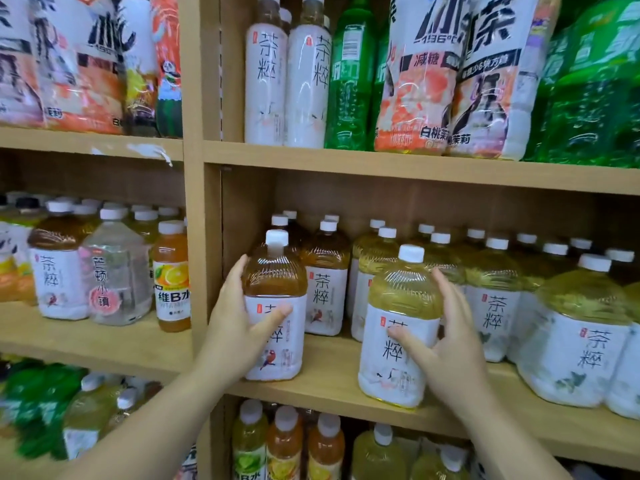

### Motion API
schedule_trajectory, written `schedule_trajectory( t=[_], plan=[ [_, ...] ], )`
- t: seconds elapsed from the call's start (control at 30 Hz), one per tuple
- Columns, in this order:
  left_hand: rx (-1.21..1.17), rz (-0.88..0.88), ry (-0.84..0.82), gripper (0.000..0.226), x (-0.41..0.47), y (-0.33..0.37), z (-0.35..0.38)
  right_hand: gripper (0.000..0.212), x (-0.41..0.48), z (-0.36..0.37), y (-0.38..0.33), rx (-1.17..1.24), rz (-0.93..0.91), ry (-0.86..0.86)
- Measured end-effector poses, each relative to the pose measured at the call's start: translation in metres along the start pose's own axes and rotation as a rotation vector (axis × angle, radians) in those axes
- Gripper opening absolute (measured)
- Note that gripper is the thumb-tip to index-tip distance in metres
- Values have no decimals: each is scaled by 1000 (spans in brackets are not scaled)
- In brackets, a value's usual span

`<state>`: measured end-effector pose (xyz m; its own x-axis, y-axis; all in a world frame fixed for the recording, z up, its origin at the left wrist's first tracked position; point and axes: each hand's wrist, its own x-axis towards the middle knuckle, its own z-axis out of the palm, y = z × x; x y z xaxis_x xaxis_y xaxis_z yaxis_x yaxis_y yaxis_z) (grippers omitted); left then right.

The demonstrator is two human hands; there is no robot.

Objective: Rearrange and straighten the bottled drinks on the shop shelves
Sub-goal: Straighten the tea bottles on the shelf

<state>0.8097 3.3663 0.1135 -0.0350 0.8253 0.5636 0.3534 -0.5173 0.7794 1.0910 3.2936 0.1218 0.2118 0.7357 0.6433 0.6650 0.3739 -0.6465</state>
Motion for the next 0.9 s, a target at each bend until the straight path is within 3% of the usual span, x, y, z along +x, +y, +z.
schedule_trajectory(
  t=[0.2,0.37,0.9],
  plan=[
    [-3,-11,-87,92,-24,-20,10,94,-24,13,20,150,136,-49],
    [-22,5,-167,91,-7,-15,30,97,-28,15,26,194,134,-85],
    [-8,41,-157,67,11,-29,61,88,-32,15,38,268,194,-75]
  ],
)
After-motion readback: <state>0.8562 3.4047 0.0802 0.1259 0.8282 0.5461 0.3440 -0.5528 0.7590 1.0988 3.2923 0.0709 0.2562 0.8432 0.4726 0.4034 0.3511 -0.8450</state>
